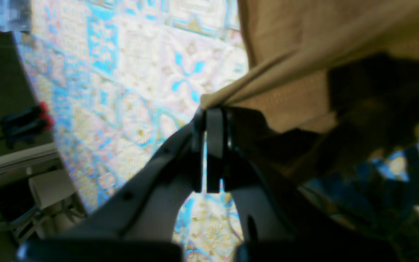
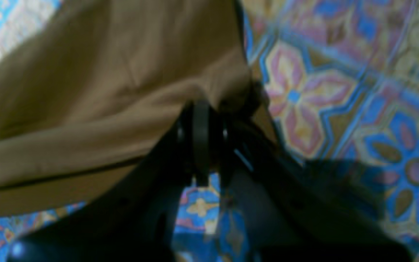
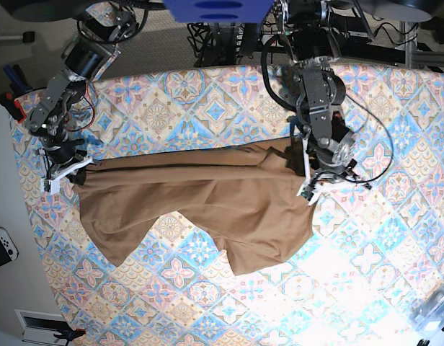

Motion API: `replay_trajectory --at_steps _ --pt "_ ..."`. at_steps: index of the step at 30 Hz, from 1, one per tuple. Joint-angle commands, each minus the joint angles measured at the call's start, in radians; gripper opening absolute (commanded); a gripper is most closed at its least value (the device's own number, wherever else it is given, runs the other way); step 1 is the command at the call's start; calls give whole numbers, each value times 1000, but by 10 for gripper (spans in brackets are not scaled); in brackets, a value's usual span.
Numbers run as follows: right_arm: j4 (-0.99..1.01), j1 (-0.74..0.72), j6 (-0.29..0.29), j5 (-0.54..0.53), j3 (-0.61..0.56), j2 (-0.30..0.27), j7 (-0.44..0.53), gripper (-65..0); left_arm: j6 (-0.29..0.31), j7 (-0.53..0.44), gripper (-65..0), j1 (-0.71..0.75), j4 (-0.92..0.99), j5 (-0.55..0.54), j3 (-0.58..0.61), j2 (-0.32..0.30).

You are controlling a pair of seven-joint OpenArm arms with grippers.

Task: Layout the t-shirt on the table in an organized manner, then fold the t-shirt properly
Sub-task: 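Pull the held shirt edge toward the shirt's middle with both grippers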

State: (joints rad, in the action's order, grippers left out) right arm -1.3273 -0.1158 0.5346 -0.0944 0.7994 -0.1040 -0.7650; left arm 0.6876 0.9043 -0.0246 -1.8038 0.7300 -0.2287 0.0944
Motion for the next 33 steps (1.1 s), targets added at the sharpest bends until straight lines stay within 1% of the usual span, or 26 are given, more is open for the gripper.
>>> replay_trajectory --at_steps 1,3,5,11,17,21,23,27,31,33 --pt "-4 -26 3 -14 2 -23 31 -650 -10 -6 -650 -22 -1 4 2 1" --pt "22 -26 3 -14 2 -47 31 -650 -12 -6 -650 -24 3 4 2 1" --pt "53 -26 3 -14 1 -58 34 -650 -13 -6 -650 -25 3 1 2 1" --pt "98 -26 3 -14 1 -89 106 -650 -15 -11 -650 -27 6 3 1 1" --pt "116 -28 3 -14 -85 -119 109 -650 -15 -11 -650 -27 8 0 1 1" --pt "104 -31 2 -14 -107 -119 129 -650 -15 -9 -650 -27 6 0 1 1" --pt "110 -57 2 -14 -107 -119 143 -650 -15 -9 -650 -27 6 0 1 1" --pt "118 -124 2 -14 -108 -119 141 -650 -15 -12 -650 -27 8 -2 -25 1" --pt "119 -134 2 -14 -108 -119 141 -650 -15 -11 -650 -27 9 1 -41 1" --pt "137 -134 2 -14 -127 -119 141 -650 -15 -7 -650 -25 9 4 -39 1"
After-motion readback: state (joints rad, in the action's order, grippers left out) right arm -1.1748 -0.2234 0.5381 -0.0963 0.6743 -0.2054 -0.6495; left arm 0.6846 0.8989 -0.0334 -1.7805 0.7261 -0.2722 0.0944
